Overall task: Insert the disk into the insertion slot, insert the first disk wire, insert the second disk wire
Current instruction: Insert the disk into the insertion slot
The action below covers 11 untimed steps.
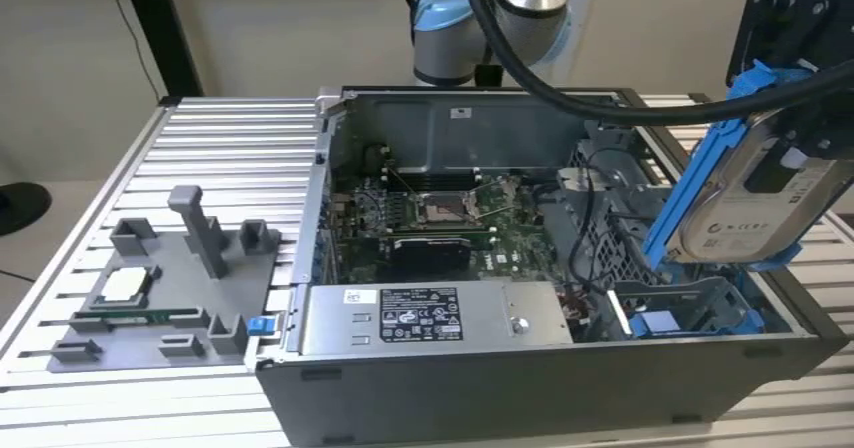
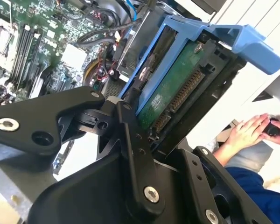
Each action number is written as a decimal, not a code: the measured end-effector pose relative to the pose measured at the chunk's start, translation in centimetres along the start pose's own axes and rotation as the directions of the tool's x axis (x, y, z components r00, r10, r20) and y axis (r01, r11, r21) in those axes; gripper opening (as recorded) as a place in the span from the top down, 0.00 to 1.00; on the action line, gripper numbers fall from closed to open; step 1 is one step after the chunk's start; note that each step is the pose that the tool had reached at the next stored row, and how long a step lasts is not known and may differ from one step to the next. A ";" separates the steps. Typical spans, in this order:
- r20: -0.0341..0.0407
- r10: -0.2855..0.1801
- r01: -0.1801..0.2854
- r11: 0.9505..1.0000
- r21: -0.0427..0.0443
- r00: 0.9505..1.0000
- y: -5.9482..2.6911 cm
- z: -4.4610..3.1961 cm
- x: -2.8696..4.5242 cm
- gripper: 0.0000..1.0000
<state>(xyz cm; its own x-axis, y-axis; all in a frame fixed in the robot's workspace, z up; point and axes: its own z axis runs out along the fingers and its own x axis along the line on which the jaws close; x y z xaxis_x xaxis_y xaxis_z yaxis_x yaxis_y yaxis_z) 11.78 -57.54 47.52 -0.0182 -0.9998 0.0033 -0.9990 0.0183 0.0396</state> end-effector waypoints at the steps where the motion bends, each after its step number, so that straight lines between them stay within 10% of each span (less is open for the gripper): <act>1: 0.000 0.000 0.000 1.000 0.000 1.000 -0.01 0.15 0.02 1.00; 11: 0.000 0.000 0.000 1.000 -0.002 1.000 -0.06 1.52 0.10 1.00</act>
<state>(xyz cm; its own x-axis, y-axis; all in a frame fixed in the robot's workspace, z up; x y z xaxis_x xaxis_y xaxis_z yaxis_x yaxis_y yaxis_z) 11.78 -57.65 46.00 -0.0181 -0.9998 0.0032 -0.9990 0.0182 0.0415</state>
